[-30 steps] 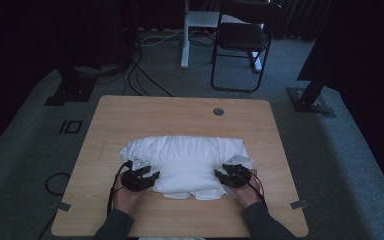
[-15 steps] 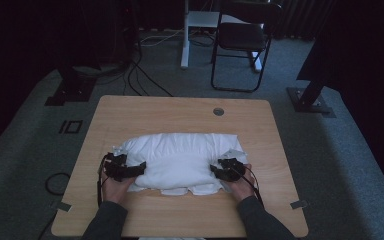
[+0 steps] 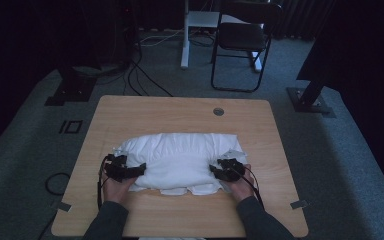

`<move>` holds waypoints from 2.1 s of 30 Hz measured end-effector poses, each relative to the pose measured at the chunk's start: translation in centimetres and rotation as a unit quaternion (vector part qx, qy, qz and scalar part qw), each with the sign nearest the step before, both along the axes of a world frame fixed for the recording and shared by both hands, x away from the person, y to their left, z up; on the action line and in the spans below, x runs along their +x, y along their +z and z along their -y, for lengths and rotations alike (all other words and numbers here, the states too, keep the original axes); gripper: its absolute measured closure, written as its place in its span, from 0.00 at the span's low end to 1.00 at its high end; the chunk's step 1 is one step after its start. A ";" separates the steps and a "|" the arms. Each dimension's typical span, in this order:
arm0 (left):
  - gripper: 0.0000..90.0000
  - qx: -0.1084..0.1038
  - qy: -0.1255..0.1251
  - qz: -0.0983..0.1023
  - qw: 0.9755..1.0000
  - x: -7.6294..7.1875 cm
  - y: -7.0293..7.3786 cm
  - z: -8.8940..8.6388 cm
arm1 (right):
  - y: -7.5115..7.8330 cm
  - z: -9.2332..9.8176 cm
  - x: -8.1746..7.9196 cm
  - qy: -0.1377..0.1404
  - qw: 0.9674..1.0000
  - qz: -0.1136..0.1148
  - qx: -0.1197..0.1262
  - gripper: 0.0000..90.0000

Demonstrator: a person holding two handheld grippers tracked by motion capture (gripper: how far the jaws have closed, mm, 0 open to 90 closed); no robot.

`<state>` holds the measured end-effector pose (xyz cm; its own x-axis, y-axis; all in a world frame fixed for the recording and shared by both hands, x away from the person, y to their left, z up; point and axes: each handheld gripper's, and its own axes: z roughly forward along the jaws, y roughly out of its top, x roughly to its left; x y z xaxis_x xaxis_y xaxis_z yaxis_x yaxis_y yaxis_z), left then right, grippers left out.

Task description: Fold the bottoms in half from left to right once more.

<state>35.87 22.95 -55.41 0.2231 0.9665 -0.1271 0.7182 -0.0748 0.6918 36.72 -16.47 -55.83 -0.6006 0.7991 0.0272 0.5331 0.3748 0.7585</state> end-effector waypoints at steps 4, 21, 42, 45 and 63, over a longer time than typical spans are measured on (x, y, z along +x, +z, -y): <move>0.00 0.005 0.016 0.001 1.000 -0.4 -0.1 -0.2 | 0.0 0.0 -0.1 0.005 1.000 -0.001 0.005 0.60; 0.01 0.006 0.063 0.006 0.998 -2.0 -0.2 -0.1 | -0.2 -0.3 -0.6 0.023 1.000 -0.002 0.018 0.60; 0.89 -0.114 -0.049 0.069 0.990 -2.5 3.3 -1.5 | 2.8 -0.4 -0.6 0.024 0.999 0.028 0.027 0.53; 0.89 -0.118 -0.055 0.080 0.988 -2.4 4.1 -1.4 | 4.4 -1.6 -0.5 0.035 0.998 0.043 0.042 0.52; 0.90 -0.124 -0.140 0.163 0.969 -1.6 11.2 2.3 | 0.8 -7.6 1.5 0.080 0.997 0.006 0.011 0.53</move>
